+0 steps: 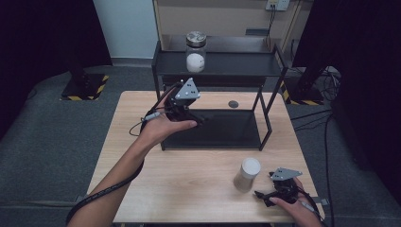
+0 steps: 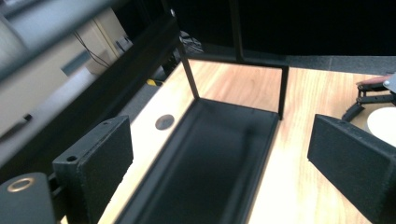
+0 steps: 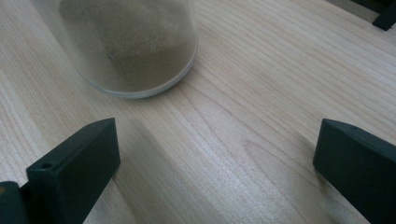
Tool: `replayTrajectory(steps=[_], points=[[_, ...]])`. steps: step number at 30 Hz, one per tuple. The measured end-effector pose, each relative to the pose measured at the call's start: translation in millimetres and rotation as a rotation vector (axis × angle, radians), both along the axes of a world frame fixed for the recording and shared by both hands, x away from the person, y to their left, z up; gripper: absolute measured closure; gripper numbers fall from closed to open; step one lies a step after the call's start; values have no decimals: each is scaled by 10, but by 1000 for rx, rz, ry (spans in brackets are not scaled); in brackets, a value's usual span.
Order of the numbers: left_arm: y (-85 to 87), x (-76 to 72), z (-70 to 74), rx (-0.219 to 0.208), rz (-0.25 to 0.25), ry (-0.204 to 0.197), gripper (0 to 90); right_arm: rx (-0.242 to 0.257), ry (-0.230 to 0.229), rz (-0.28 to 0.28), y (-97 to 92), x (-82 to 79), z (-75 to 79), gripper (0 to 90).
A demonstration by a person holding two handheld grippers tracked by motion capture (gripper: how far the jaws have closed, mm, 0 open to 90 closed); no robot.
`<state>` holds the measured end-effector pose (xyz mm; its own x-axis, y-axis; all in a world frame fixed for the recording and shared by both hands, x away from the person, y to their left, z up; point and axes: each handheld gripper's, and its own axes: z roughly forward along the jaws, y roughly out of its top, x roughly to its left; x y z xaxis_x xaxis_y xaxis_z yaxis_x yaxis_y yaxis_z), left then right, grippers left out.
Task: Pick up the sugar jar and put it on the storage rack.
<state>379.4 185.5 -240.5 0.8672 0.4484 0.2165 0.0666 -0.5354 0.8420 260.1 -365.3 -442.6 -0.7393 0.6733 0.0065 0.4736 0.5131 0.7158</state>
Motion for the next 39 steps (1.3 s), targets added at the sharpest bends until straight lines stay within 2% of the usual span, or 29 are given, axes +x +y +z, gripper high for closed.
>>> replayTrajectory(steps=[9, 14, 21, 31, 39], points=[[-14, -2, -293, 22, -11, 52, 57, 1, 1, -1, 0, 0, 1, 11], [24, -29, -455, 13, 2, 73, 57, 1, 1, 0, 0, 0, 1, 11], [76, -58, -649, 29, 17, 94, 57, 0, 0, 0, 0, 0, 0, 11], [143, -135, -1001, 17, 28, 144, 58, 0, 0, 0, 1, -1, 0, 11], [190, -211, -1186, 4, 36, 167, 58, 0, 1, -1, 1, -1, 0, 10]])
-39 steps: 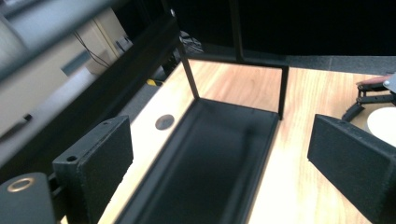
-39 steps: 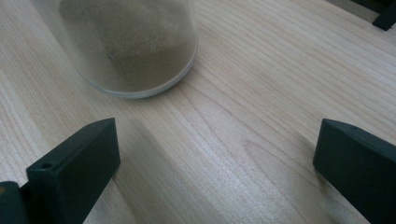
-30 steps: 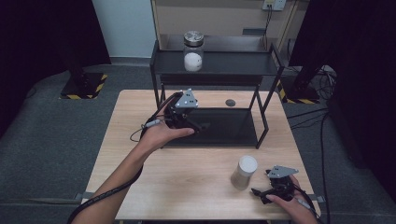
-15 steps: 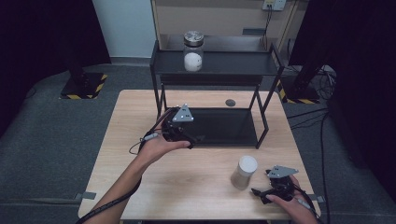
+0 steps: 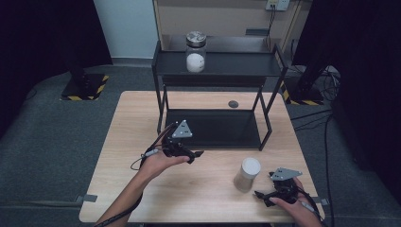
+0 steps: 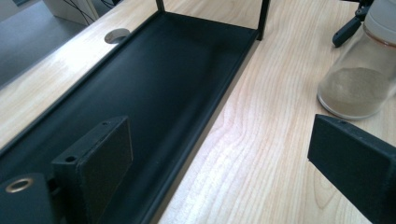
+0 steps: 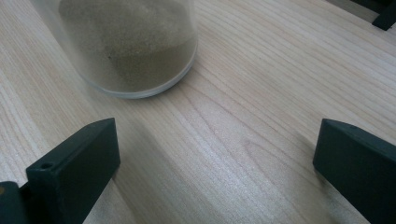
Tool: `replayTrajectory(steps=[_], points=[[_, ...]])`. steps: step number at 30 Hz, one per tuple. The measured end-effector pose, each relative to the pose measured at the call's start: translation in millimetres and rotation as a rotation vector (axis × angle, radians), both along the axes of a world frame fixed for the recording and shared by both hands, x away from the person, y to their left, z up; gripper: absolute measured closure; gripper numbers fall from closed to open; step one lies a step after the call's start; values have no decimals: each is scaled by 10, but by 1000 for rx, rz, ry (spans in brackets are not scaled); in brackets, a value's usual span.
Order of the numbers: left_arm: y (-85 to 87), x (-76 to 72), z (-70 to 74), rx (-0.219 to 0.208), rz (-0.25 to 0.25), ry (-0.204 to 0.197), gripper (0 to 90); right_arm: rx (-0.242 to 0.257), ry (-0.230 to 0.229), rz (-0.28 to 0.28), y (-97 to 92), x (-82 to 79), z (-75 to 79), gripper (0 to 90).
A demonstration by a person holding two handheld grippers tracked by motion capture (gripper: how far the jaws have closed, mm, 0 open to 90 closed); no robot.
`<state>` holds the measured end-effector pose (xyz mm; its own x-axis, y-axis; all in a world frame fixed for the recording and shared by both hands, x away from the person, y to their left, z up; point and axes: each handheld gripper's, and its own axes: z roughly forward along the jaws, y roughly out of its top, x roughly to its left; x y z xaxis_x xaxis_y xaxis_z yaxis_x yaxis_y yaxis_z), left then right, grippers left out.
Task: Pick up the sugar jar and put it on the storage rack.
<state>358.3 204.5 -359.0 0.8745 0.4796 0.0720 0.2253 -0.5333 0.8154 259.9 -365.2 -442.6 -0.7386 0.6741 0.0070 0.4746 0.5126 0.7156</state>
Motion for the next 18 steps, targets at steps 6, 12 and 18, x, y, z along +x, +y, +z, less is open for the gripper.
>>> replayTrajectory(steps=[6, 12, 18], points=[[44, -88, -126, 4, 9, 9, 58, 0, 0, 0, 1, 0, 0, 10], [129, -193, -281, -6, 19, 34, 57, -1, -1, -1, 2, -2, 0, 11], [252, -352, -447, -4, 45, 50, 56, -1, -1, -1, 3, -3, 0, 10]])
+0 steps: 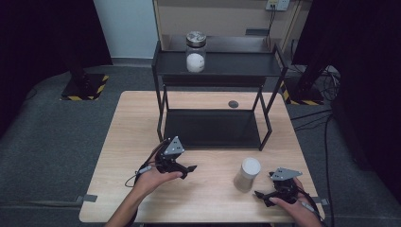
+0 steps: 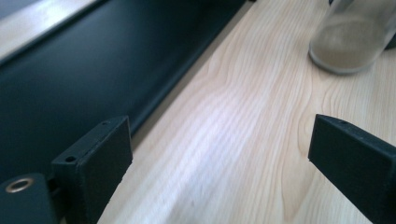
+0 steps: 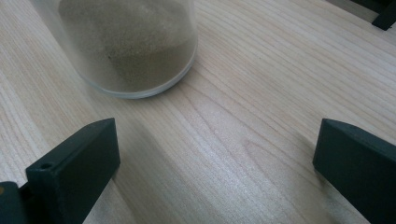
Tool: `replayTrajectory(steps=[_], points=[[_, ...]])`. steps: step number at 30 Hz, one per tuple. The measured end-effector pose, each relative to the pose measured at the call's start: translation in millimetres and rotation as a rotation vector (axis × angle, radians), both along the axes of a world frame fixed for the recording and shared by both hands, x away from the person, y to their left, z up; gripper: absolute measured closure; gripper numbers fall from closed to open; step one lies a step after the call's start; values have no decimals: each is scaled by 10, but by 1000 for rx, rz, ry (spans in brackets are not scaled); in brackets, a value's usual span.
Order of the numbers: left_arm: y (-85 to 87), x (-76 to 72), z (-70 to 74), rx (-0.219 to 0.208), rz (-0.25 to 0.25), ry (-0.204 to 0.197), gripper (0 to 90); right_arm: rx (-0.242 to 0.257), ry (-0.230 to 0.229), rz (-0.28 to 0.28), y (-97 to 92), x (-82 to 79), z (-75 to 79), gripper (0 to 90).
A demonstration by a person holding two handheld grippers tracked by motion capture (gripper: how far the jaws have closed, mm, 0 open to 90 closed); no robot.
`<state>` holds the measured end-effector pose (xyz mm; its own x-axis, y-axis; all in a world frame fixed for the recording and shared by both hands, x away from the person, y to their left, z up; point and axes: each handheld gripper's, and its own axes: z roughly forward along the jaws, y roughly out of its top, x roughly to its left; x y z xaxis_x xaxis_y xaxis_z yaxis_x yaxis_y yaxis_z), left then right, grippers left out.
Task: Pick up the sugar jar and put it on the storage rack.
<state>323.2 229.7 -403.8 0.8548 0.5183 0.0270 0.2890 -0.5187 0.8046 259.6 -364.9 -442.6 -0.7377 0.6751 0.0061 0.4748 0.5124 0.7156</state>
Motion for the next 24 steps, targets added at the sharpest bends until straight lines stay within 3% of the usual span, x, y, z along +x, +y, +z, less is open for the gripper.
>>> replayTrajectory(steps=[9, 15, 24], points=[[204, -274, -164, 18, 54, 5, 57, -1, 0, -5, 7, -7, 0, 9], [413, -419, -274, 18, 145, 31, 57, 0, -1, -8, 10, -13, 0, 9], [677, -488, -358, 26, 273, 63, 56, -1, -2, -17, 18, -29, 0, 9]])
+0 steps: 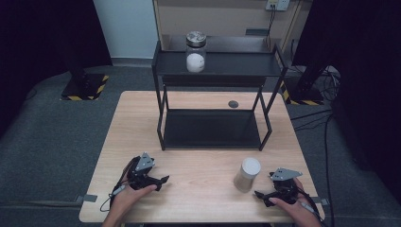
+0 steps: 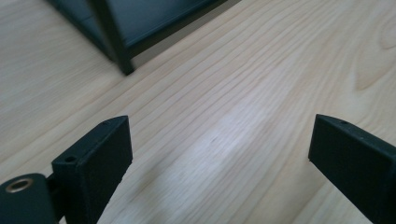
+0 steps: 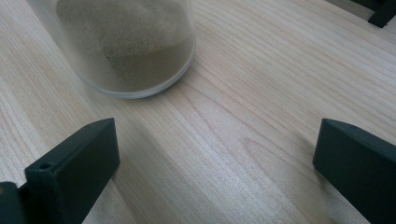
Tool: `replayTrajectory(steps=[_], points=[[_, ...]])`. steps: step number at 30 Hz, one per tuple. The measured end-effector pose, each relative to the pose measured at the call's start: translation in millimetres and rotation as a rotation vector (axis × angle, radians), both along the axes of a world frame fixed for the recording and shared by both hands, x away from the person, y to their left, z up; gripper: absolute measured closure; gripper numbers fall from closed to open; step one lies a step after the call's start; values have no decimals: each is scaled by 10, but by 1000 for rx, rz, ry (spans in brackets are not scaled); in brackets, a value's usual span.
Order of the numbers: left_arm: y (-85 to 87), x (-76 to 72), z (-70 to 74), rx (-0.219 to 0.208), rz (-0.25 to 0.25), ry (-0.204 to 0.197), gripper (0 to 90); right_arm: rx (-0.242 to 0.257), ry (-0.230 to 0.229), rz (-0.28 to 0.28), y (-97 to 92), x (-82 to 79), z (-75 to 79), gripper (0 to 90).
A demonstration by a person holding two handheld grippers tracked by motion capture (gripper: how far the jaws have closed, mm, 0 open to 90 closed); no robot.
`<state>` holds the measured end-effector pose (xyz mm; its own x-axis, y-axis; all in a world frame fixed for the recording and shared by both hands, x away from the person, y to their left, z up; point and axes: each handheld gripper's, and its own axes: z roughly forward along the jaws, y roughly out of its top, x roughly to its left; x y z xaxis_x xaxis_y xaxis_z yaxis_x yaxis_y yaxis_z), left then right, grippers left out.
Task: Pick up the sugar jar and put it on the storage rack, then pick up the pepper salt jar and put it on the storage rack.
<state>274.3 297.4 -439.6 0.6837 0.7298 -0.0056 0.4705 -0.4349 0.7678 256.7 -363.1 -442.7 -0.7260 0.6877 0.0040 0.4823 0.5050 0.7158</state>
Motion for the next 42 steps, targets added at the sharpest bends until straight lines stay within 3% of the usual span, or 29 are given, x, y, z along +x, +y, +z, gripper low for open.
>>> replayTrajectory(steps=[5, 10, 14, 26, 30, 35, 42], points=[[88, 29, -64, 7, 64, 32, 56, 0, 1, -3, 3, -3, 1, 9], [127, 59, -63, 6, 88, 52, 56, 0, 1, -3, 2, -3, 0, 9], [53, 63, -42, 52, 90, 52, 43, 0, 1, -3, 2, -3, 0, 9], [45, 64, -44, 51, 95, 54, 30, 0, 1, -7, 9, -7, 2, 9], [44, 69, -41, 51, 94, 57, 26, 29, 19, -5, -27, 18, 9, 30], [44, 69, -41, 51, 94, 57, 25, 63, -13, 10, -56, -28, 75, 37], [44, 69, -41, 51, 94, 56, 26, 69, -35, 37, -55, -59, 188, 34]])
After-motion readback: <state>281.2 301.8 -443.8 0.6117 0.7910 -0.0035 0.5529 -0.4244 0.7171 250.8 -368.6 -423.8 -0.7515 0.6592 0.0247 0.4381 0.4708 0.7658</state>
